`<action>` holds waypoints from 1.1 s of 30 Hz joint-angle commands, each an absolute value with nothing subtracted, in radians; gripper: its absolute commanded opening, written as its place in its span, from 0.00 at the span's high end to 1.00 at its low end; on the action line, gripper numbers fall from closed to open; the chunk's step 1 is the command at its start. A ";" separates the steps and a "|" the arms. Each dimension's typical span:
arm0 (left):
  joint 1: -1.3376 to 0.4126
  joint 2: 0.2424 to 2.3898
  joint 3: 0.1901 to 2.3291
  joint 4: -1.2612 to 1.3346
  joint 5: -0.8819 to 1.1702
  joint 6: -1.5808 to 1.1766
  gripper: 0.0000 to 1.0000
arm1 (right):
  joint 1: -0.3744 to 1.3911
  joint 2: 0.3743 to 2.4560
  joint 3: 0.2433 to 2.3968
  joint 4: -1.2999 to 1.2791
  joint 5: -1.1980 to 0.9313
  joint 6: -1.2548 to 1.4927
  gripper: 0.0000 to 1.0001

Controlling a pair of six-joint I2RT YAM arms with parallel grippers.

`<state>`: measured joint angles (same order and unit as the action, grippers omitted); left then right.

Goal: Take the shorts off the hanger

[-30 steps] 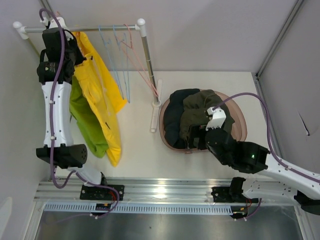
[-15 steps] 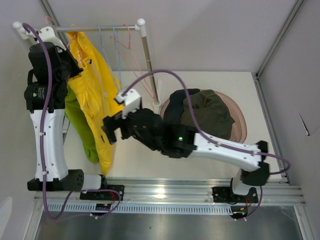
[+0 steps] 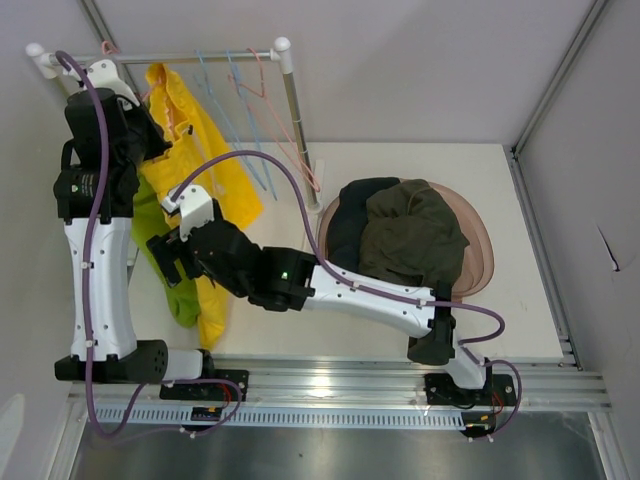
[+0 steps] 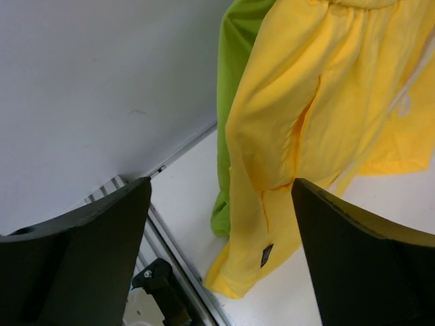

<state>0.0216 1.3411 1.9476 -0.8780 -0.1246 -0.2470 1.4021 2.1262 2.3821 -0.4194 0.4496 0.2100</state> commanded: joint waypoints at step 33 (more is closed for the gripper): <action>0.057 1.160 1.882 -0.837 -0.062 -0.301 1.00 | 1.542 1.862 1.739 -0.170 0.764 0.338 1.00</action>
<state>0.0463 1.2346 1.8854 -0.9825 -0.1093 -0.2737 1.6173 1.8114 1.6188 -0.2722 0.8177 0.3897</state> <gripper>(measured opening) 0.058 0.018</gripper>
